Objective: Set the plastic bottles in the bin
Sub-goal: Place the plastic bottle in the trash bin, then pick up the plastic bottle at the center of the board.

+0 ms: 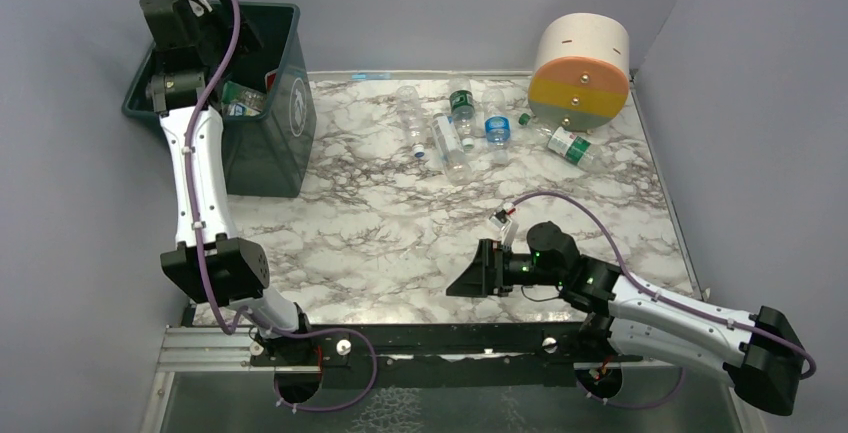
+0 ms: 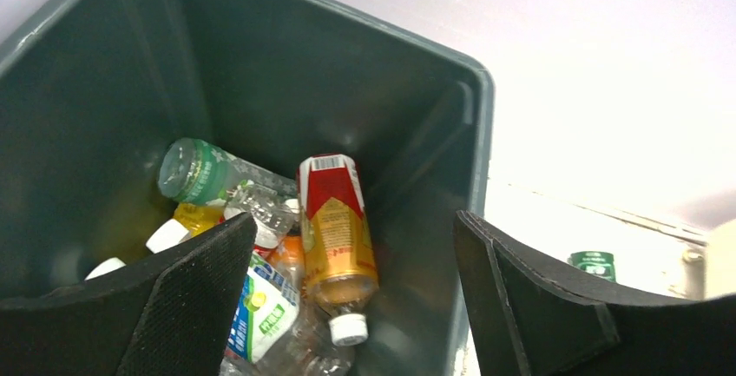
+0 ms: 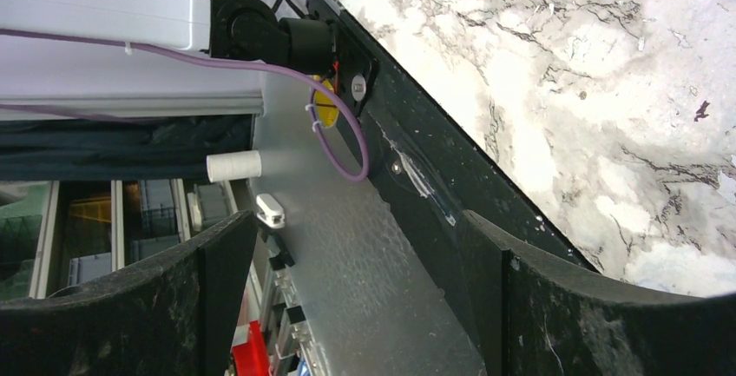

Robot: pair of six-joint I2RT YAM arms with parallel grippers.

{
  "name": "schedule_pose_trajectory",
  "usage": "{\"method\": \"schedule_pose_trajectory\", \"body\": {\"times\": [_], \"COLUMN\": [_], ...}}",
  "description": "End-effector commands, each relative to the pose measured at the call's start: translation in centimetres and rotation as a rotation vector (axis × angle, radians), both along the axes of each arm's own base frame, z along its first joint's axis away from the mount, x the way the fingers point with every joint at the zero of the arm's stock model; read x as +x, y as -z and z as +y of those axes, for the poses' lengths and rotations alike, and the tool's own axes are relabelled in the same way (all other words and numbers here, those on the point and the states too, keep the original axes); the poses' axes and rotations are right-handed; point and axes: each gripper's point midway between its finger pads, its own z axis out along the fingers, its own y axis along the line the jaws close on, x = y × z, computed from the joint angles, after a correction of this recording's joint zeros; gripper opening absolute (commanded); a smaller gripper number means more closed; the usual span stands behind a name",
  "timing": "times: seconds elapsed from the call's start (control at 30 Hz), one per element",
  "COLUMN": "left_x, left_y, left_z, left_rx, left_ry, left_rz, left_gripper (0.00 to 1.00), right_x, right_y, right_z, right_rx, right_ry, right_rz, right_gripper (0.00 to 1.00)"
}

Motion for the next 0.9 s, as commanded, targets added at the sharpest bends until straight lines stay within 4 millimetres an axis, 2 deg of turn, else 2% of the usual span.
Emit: {"method": "schedule_pose_trajectory", "body": {"times": [0.0,0.27,0.53,0.67,0.87], "left_x": [-3.4,-7.8,-11.3,-12.4,-14.9], "left_y": [-4.7,-5.2,-8.7,-9.5,-10.9], "left_z": [-2.9,-6.1,-9.0,-10.2,-12.1], "left_rx": [-0.02,-0.049,-0.058,-0.076,-0.104], "left_ry": [0.107,0.22,0.341,0.401,0.474], "left_rz": [-0.105,-0.128,-0.209,-0.217,-0.247], "left_gripper": [0.91,0.99,0.99,0.99,0.99], "right_x": [-0.4,-0.6,-0.4,-0.1,-0.3], "right_y": [-0.2,0.9,1.6,1.2,-0.2], "right_z": [0.0,-0.1,0.2,0.4,-0.3], "right_rx": [0.015,-0.003,-0.006,0.004,0.035], "right_ry": [-0.011,-0.017,-0.015,-0.007,0.015], "right_rz": [-0.006,0.012,0.026,0.015,0.003], "right_gripper": [0.88,0.88,0.88,0.88,0.88]}}
